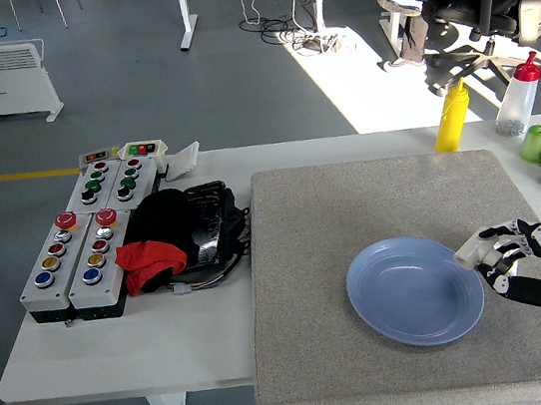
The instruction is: Pick pipe place plate twice
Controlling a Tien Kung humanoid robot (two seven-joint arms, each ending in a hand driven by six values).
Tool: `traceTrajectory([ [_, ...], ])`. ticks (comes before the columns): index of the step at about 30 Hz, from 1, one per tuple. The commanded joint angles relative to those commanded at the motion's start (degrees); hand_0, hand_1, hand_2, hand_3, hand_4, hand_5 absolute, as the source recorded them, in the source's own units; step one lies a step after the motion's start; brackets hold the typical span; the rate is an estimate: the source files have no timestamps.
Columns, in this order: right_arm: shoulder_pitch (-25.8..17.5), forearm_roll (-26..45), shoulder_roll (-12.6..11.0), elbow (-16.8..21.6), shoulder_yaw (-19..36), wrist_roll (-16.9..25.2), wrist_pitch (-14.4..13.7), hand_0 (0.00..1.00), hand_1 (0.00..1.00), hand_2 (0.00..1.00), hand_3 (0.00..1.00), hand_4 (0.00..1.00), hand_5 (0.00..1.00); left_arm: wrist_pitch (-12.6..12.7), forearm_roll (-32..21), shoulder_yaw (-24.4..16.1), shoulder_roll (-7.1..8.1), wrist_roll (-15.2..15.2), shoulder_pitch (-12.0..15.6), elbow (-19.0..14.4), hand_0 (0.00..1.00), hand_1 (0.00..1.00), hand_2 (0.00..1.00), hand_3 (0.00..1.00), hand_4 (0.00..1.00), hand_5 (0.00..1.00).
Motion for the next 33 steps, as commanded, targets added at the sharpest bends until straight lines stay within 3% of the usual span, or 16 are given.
traceTrajectory([
  [1,0.7,0.2,-0.1,-0.1,-1.0,0.0,0.0,0.451,0.481,0.513,0.554,0.430,0.056,0.0,0.0,0.0,0.00,0.0,0.0,0.0,0.650,0.614,0.611,0.604,0.295,0.998],
  [2,1.3,0.4,-0.1,-0.3,-1.8,0.0,0.0,0.590,0.541,0.522,0.558,0.432,0.056,0.0,-0.1,0.1,0.00,0.0,0.0,0.0,0.650,0.614,0.610,0.604,0.295,0.998],
  [7,7.6,0.7,0.5,-3.3,-8.7,-0.8,0.6,0.590,0.541,0.522,0.558,0.432,0.056,0.1,-0.5,0.4,-0.03,0.0,0.0,0.0,0.650,0.614,0.610,0.604,0.295,0.998],
  [8,8.8,0.5,0.8,-4.3,-9.9,-1.1,0.8,0.722,0.619,0.551,0.572,0.443,0.056,0.1,-0.6,0.5,-0.03,0.0,0.0,0.0,0.650,0.614,0.610,0.604,0.294,0.998],
  [13,12.7,-2.8,1.9,-9.1,-13.3,-4.9,3.3,0.722,0.619,0.551,0.572,0.443,0.056,0.2,-1.0,0.7,-0.01,0.0,0.0,0.0,0.650,0.614,0.610,0.604,0.294,0.998],
  [14,13.0,-3.2,2.1,-9.6,-13.6,-5.3,3.6,0.912,0.831,0.830,0.766,0.577,0.142,0.2,-1.1,0.8,-0.01,0.0,0.0,0.0,0.650,0.614,0.608,0.604,0.294,0.998],
  [19,14.4,-7.4,2.8,-11.3,-14.6,-8.5,5.7,0.912,0.831,0.830,0.766,0.577,0.142,0.2,-0.9,0.7,-0.03,0.1,0.0,-0.1,0.650,0.614,0.608,0.604,0.294,0.998],
  [20,14.4,-8.5,2.9,-11.5,-14.7,-8.8,5.6,0.989,0.908,0.971,0.887,0.714,0.197,0.2,-0.9,0.8,-0.02,0.1,0.0,-0.1,0.650,0.613,0.608,0.604,0.294,0.998],
  [25,14.0,-12.1,2.7,-11.9,-13.5,-9.0,3.5,0.989,0.908,0.971,0.887,0.714,0.197,0.2,-0.9,0.7,0.03,0.1,0.0,-0.1,0.650,0.613,0.608,0.604,0.294,0.998],
  [26,13.9,-12.3,2.6,-11.9,-13.1,-9.0,3.3,0.998,0.916,0.998,0.911,0.761,0.226,0.2,-0.9,0.7,0.04,0.1,0.0,-0.1,0.650,0.613,0.608,0.604,0.295,0.998],
  [33,12.4,-11.4,2.2,-10.5,-9.2,-7.1,1.9,0.998,0.918,0.995,0.913,0.762,0.241,0.2,-0.8,0.6,0.02,0.1,0.0,-0.1,0.650,0.613,0.607,0.604,0.296,0.998],
])
